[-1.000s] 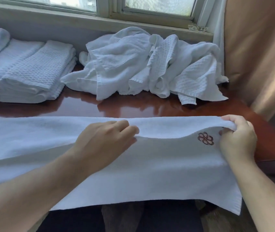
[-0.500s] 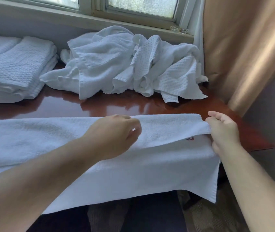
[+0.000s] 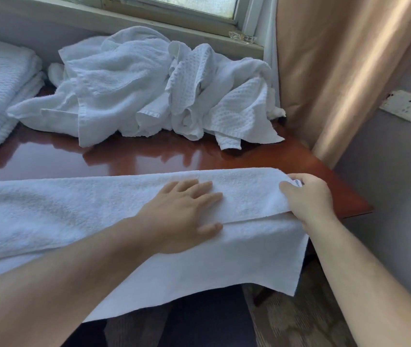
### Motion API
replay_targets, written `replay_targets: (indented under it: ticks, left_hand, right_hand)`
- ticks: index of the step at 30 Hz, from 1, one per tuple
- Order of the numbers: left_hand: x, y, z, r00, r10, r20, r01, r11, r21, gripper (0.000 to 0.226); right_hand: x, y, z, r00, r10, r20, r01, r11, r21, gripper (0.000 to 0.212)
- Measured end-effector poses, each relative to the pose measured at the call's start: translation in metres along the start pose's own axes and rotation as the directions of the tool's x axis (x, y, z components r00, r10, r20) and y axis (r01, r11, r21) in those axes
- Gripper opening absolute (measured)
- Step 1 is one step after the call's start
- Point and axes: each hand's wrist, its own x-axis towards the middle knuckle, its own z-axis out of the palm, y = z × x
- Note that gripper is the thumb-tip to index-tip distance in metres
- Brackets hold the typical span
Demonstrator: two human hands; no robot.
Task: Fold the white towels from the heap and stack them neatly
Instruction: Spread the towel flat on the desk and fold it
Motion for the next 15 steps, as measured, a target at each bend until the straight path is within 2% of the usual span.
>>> replay_targets:
  ticks: [2,4,11,15]
  left_hand:
    - [-0.001,-0.002,0.0,1.0,-0.001,0.025,0.001,1.0,0.008,0.08]
    - [0.001,-0.005,0.001,1.0,-0.003,0.028,0.003,1.0,0.017,0.081]
    - [0.023,-0.027,-0.004,0.998,-0.061,0.028,0.06,0.997,0.04,0.086]
    - [0.031,-0.031,-0.006,0.997,-0.078,0.029,0.077,0.996,0.047,0.081]
  right_hand:
    - [-0.007,0.003,0.003,0.993,-0.053,-0.102,0.049,0.998,-0.043,0.014]
    - [-0.007,0.004,0.009,0.985,-0.114,-0.129,0.105,0.991,-0.077,0.016]
    - [0.031,-0.014,0.033,0.984,-0.178,-0.009,0.177,0.982,-0.059,0.014]
    - [0.04,-0.018,0.037,0.982,-0.185,-0.036,0.182,0.981,-0.059,0.024]
